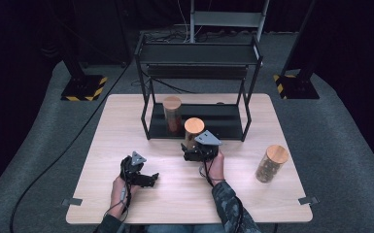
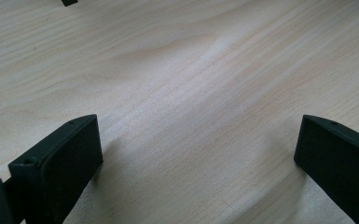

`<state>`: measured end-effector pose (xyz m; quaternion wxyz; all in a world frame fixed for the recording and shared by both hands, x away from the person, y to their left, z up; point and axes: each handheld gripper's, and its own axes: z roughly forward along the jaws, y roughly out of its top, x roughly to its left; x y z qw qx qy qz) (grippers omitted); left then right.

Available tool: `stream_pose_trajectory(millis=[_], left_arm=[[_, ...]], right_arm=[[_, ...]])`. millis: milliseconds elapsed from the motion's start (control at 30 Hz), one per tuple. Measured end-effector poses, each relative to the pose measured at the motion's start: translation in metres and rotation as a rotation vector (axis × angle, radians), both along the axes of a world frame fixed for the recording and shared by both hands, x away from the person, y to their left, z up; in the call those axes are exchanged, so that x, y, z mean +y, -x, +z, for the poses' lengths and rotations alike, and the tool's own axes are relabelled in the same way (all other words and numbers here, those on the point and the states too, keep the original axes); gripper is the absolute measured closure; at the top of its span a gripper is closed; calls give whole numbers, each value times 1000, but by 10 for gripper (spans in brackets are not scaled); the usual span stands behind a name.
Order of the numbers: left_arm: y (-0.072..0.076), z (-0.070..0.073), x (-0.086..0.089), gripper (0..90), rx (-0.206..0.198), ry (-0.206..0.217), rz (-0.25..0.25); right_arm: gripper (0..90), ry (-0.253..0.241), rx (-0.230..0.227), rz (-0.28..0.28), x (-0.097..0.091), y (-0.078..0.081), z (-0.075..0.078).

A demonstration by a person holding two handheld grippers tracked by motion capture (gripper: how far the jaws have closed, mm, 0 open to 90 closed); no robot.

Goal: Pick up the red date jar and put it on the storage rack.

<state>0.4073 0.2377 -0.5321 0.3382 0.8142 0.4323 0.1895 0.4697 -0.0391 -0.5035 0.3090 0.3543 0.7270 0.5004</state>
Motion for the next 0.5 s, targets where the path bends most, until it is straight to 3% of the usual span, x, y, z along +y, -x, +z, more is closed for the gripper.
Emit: stream_pose_trajectory(millis=[100, 167, 233, 500], left_arm=[[0, 0, 0, 2, 0, -1, 0], [0, 0, 0, 2, 0, -1, 0], [0, 0, 0, 2, 0, -1, 0], [0, 0, 0, 2, 0, 1, 1]], right_arm=[[13, -9, -12, -10, -1, 1, 0], [116, -15, -18, -10, -3, 3, 1], [137, -6, -16, -11, -3, 3, 1], [223, -7, 11, -25, -5, 1, -1]])
